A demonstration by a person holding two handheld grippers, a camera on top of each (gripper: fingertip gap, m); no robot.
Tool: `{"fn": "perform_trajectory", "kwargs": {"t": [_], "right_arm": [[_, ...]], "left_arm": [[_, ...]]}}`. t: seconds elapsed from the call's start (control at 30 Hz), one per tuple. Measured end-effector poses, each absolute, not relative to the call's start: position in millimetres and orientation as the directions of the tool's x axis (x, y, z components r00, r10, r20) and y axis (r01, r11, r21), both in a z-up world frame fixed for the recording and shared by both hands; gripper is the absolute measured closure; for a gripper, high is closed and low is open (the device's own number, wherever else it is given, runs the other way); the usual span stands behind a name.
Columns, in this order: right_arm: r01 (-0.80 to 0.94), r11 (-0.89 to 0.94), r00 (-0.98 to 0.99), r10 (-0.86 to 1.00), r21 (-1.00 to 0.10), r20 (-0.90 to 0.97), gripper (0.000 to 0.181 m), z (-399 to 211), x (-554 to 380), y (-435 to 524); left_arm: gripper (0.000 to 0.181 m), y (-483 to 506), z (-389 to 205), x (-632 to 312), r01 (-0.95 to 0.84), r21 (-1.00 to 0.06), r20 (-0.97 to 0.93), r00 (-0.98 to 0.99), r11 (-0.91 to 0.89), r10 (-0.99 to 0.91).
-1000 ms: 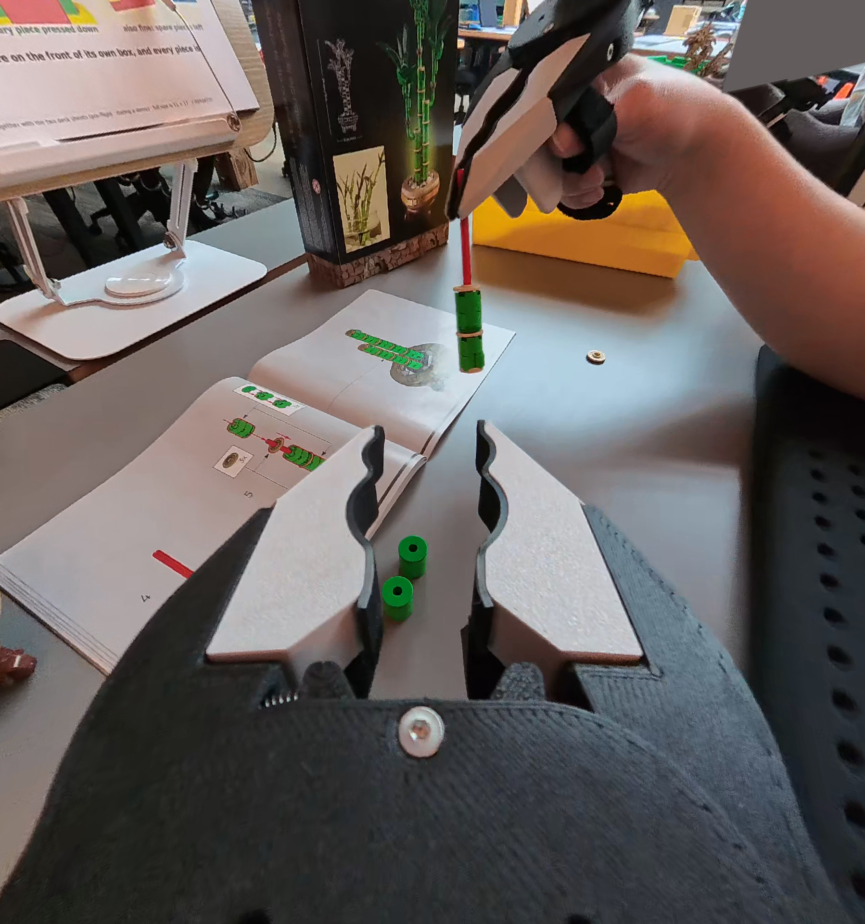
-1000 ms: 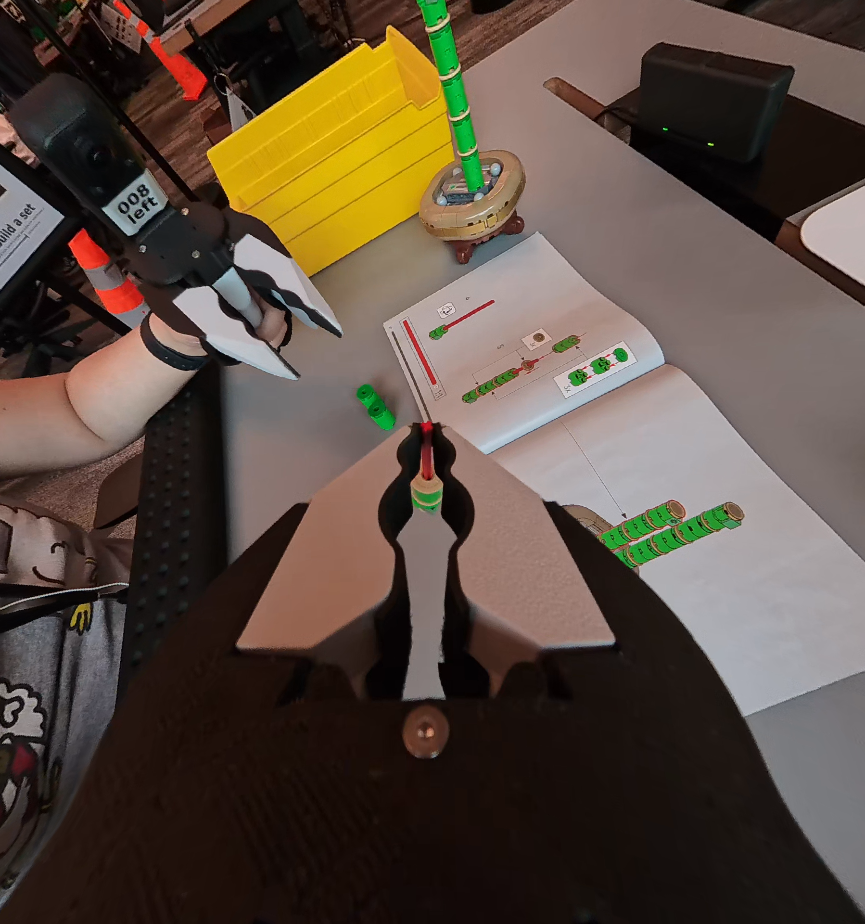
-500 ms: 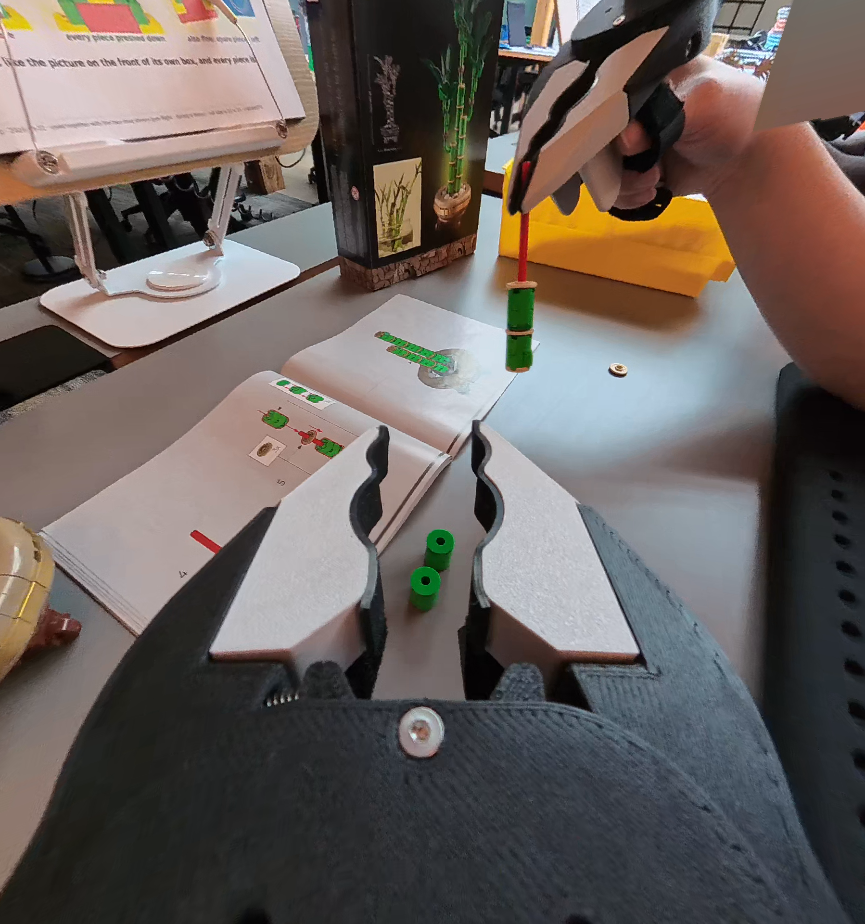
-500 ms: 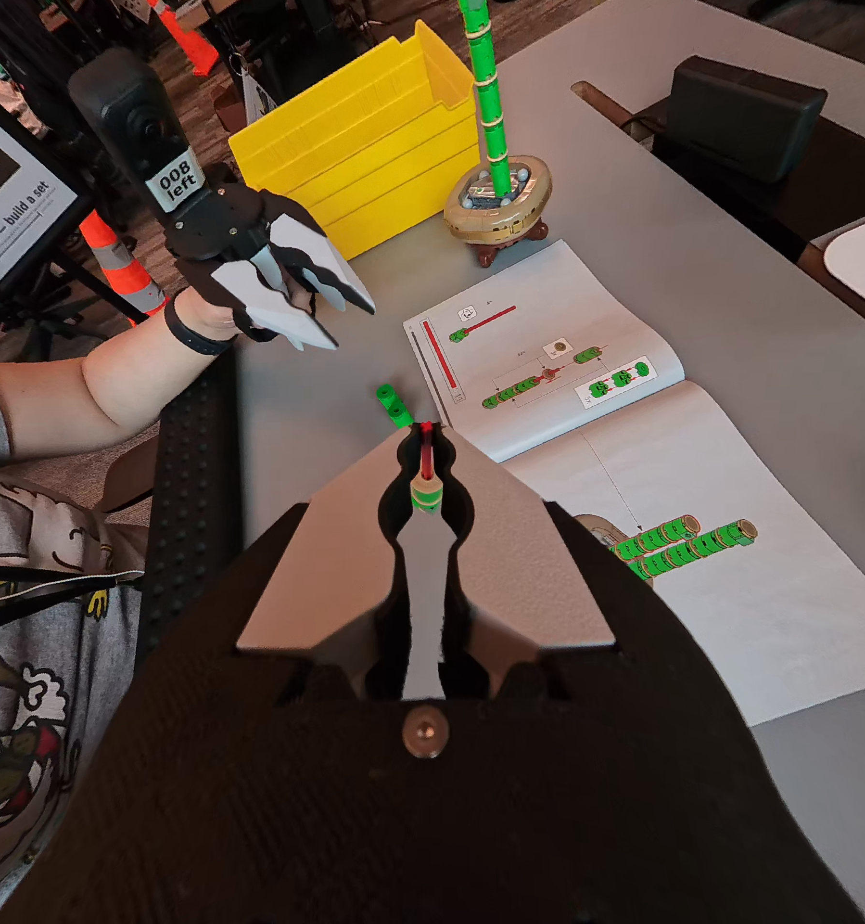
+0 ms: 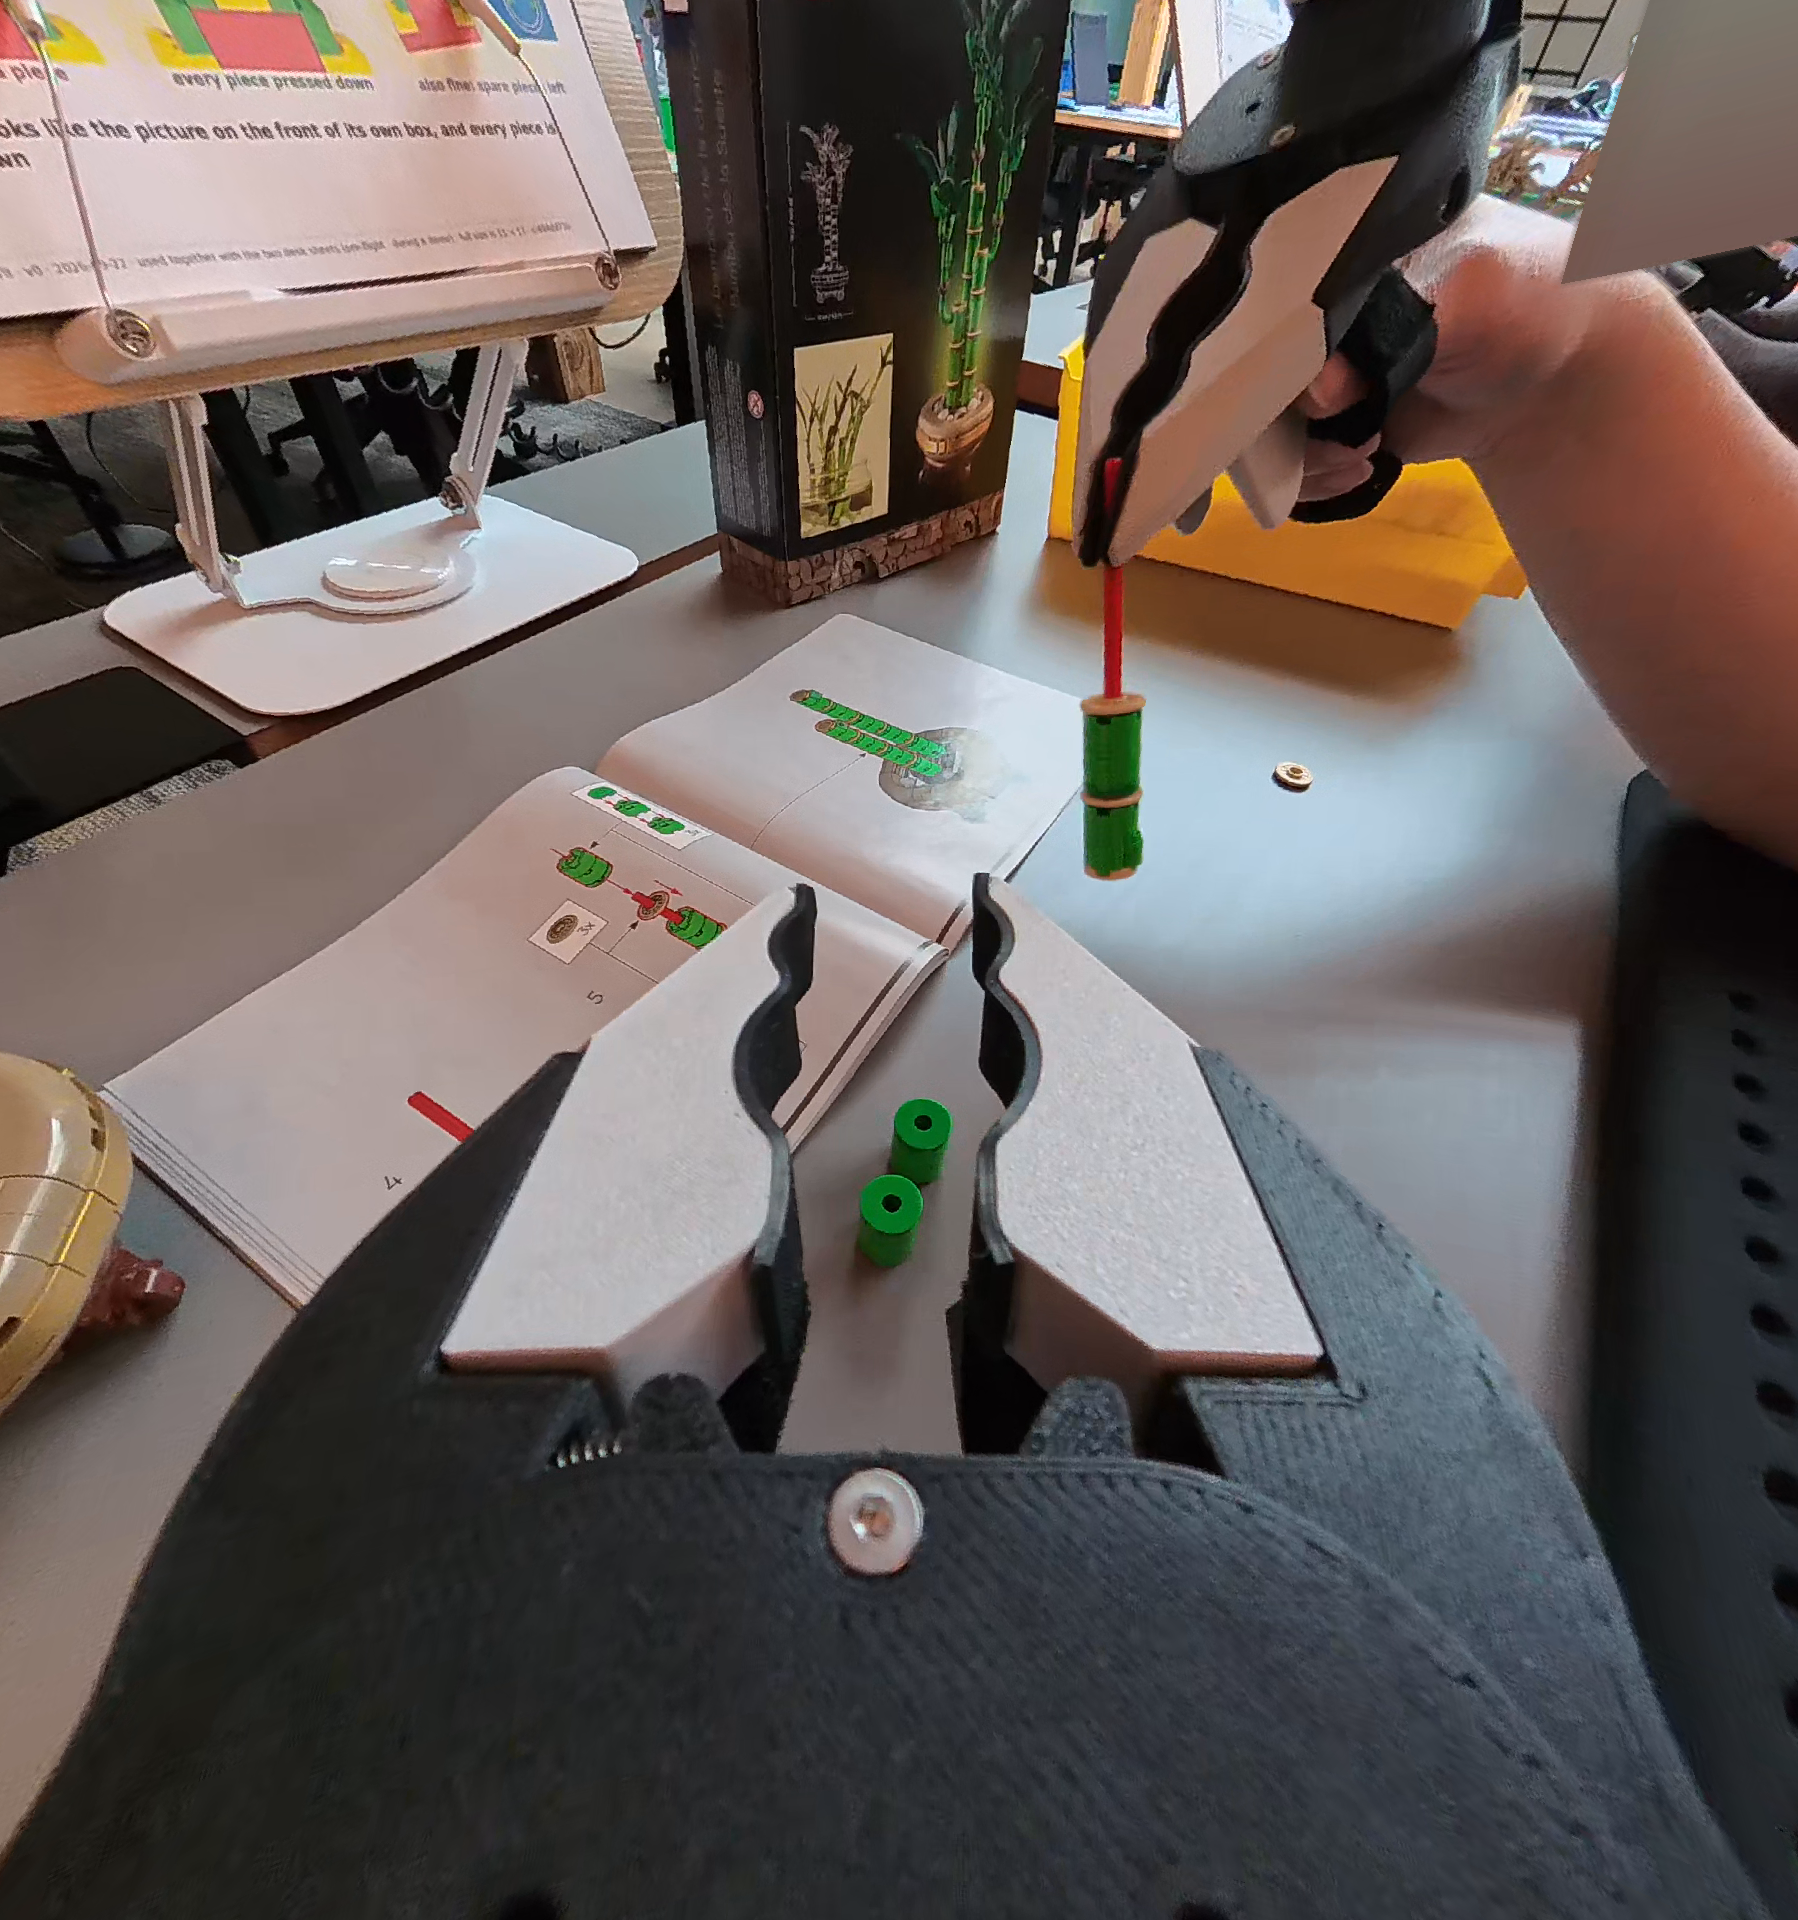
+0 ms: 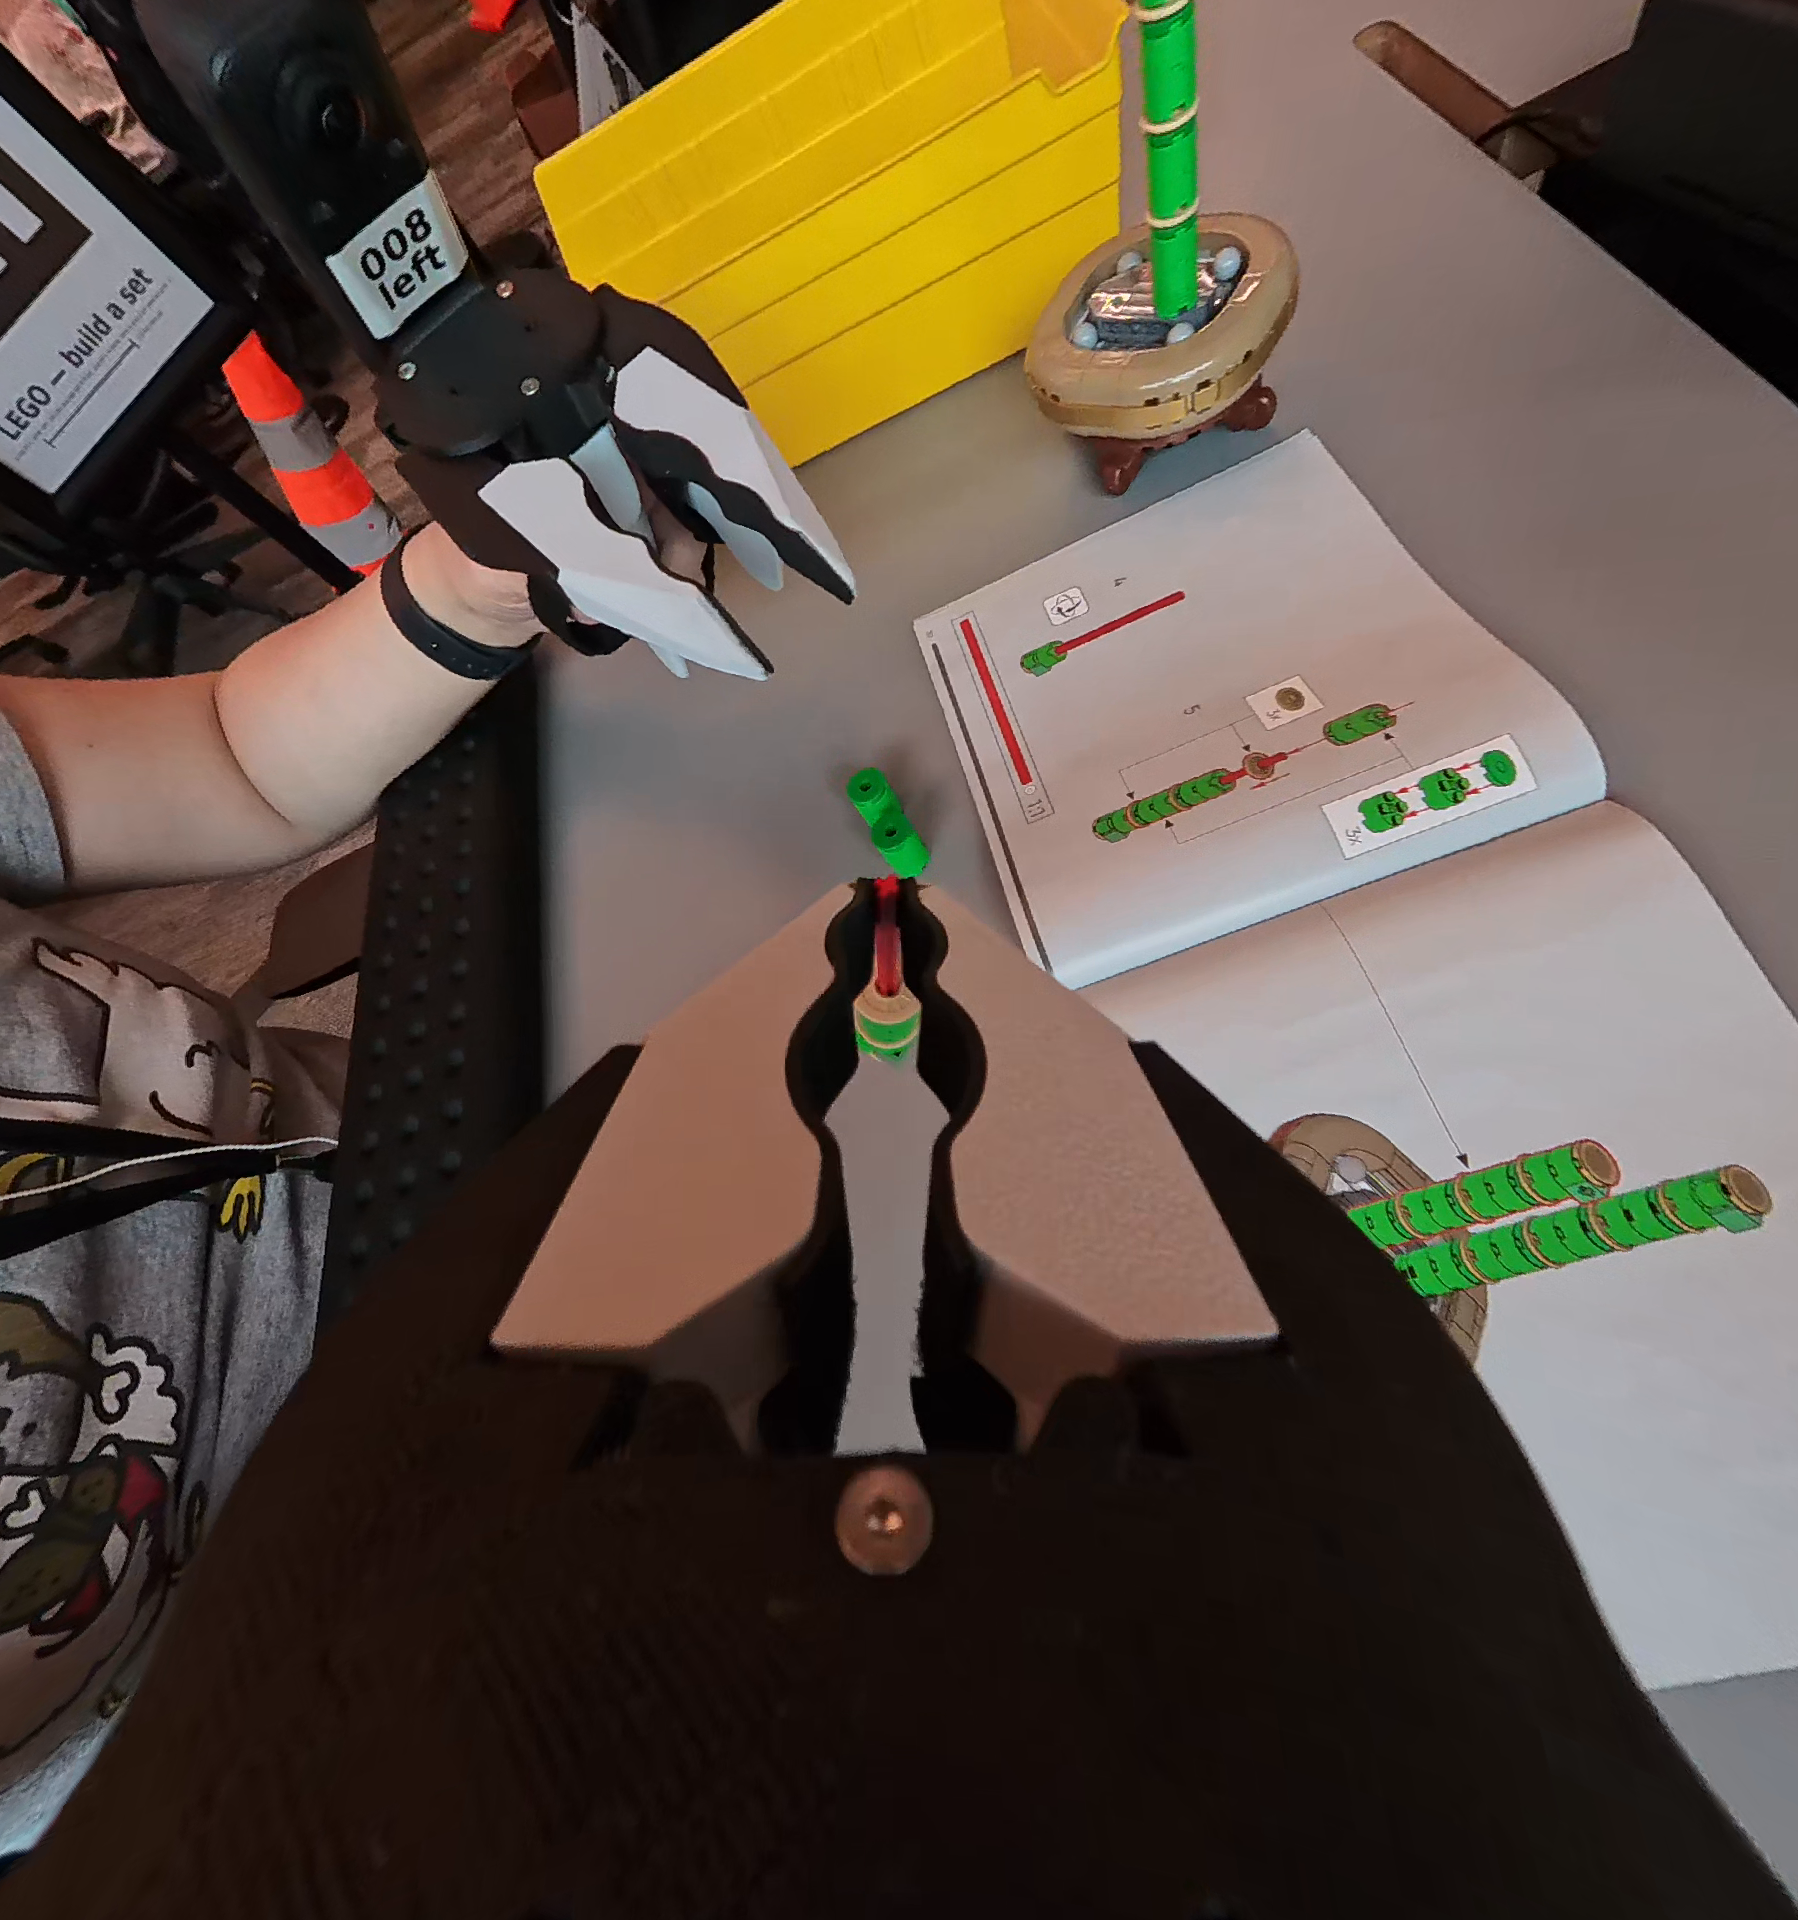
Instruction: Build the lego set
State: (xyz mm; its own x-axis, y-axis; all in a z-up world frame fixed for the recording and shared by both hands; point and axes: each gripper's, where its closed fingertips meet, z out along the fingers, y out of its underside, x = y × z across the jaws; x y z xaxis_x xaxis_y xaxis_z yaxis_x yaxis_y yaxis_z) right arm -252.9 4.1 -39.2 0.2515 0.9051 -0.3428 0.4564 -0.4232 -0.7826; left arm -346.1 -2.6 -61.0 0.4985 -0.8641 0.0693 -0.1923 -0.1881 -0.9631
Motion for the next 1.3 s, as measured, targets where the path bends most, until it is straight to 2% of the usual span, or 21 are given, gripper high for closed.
{"fn": "perform_trajectory", "kwargs": {"t": [1.03,1.3], "right_arm": [[0.468,-0.449,0.237,0.894,-0.761,-0.381,0.178,-49,-259,0],[0.47,-0.448,0.233,0.894,-0.761,-0.383,0.178,-49,-259,-1]], "left_arm": [[0.154,-6,-67,-342,-0.242,-0.954,0.038,0.491,-0.179,-0.87],[0.154,-9,-80,-334,-0.326,-0.933,-0.026,0.476,-0.149,-0.879]]}}
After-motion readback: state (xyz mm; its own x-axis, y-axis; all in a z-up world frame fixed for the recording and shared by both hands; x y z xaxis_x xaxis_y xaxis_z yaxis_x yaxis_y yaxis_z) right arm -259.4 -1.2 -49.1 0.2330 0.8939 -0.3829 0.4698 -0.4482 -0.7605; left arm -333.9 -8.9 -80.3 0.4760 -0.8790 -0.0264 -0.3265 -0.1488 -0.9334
